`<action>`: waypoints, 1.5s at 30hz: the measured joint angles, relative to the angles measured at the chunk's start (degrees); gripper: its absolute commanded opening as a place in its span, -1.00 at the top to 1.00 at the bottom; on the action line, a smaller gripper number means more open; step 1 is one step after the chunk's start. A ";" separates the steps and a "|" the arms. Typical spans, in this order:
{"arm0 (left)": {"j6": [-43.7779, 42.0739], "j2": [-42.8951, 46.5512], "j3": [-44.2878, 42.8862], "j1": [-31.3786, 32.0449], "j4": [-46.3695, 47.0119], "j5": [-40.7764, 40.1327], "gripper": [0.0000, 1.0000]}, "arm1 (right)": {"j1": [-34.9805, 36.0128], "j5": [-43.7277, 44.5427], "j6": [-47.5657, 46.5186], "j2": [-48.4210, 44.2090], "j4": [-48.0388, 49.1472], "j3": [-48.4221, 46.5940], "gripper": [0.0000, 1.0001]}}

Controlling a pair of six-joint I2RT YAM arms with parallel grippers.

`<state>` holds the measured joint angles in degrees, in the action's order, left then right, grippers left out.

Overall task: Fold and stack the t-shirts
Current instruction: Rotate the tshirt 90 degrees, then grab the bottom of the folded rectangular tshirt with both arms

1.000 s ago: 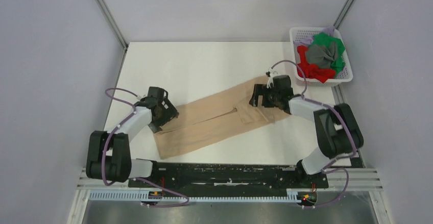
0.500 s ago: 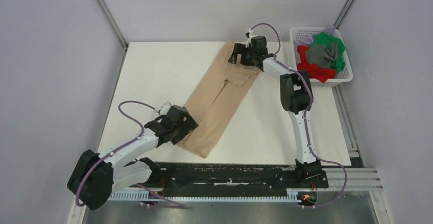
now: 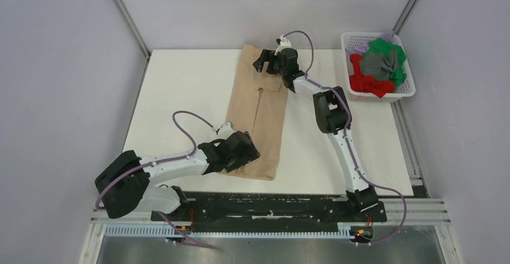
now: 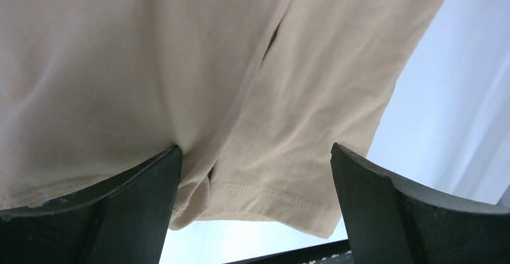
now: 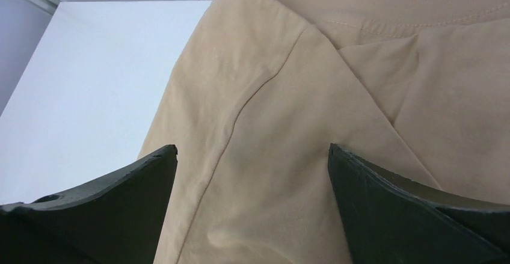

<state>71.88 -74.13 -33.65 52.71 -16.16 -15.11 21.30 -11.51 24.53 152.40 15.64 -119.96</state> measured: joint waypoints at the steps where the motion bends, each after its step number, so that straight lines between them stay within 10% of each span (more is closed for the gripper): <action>1: 0.37 -0.66 -0.35 0.98 0.61 -0.04 -0.99 | 0.31 0.09 0.09 0.48 0.90 -0.35 -0.96; 11: 0.61 -6.86 -5.99 10.91 3.91 0.09 -0.99 | 3.02 5.64 -6.47 0.85 -3.82 -3.82 -0.96; 18: -9.14 5.07 -6.91 15.93 3.78 -1.64 -0.99 | 3.69 6.69 -12.63 -11.37 -11.41 0.98 -0.96; 25: -14.49 19.12 -6.80 13.09 -6.16 -6.19 -0.99 | 3.67 8.83 -16.37 -40.28 -12.00 25.83 -0.96; 35: -17.44 24.59 4.79 -12.48 -12.96 8.00 -0.99 | 5.79 9.79 -9.81 -70.60 -11.02 73.24 -0.96; 45: -18.58 23.08 9.70 -12.83 -13.20 17.27 -0.44 | 7.76 7.63 -4.04 -87.91 -13.16 92.04 -0.95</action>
<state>53.30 -51.05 -23.94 39.88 -29.36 2.15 29.06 -3.88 20.49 64.49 2.48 -27.92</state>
